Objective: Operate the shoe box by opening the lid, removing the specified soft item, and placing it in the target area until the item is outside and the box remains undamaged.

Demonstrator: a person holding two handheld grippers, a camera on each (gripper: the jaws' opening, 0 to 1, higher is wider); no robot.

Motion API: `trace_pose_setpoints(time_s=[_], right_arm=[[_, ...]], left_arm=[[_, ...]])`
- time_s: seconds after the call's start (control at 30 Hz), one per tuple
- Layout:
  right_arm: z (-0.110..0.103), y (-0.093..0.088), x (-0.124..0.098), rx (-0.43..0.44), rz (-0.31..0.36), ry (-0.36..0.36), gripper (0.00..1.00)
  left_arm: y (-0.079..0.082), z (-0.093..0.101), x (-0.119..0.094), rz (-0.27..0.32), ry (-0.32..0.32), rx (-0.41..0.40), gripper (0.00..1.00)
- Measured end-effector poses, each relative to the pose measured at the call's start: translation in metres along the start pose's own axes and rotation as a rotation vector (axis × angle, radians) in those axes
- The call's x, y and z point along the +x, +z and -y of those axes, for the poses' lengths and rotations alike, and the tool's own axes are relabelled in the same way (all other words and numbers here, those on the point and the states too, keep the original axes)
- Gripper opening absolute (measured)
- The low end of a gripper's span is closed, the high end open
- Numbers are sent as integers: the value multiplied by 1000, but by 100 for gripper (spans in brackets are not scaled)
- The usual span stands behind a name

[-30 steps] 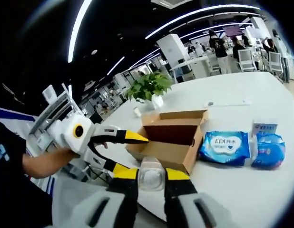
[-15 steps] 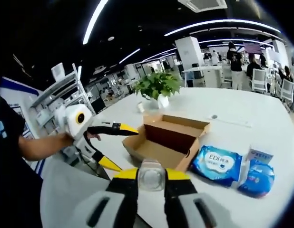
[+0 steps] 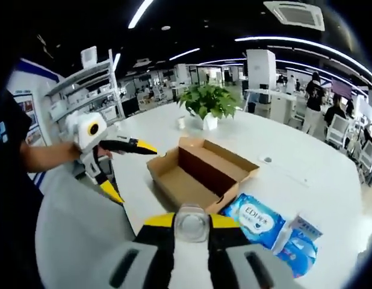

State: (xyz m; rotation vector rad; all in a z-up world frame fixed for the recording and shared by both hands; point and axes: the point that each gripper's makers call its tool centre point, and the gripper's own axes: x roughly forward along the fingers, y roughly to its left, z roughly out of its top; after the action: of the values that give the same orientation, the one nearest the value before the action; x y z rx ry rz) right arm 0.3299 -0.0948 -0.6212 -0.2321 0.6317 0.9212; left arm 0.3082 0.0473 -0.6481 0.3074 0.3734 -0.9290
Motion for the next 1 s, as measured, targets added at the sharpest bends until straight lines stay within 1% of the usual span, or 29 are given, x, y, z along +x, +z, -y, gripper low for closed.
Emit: trace_pose_setpoints(time_s=[0.13, 0.27, 0.43, 0.6, 0.77, 0.9, 1.0], right_arm=[[15, 7, -5, -69, -24, -17, 16], [35, 16, -8, -143, -51, -39, 16], [48, 26, -10, -201, -71, -58, 16], [63, 32, -8, -256, -103, -75, 16], [77, 35, -1, -322, -138, -77, 16], [89, 35, 6, -374, -171, -78, 16], [97, 38, 10, -434, -198, -70, 16]], left_arm=[[3, -4, -8, 22, 42, -38, 92], [1, -6, -14, 22, 73, -48, 95], [-3, -9, -23, 24, 109, -66, 100], [-7, -14, -33, 22, 145, -72, 100], [-8, -15, -39, 27, 159, -82, 100], [-11, -13, -43, 18, 169, -79, 100], [-13, -12, -46, 17, 174, -86, 100]])
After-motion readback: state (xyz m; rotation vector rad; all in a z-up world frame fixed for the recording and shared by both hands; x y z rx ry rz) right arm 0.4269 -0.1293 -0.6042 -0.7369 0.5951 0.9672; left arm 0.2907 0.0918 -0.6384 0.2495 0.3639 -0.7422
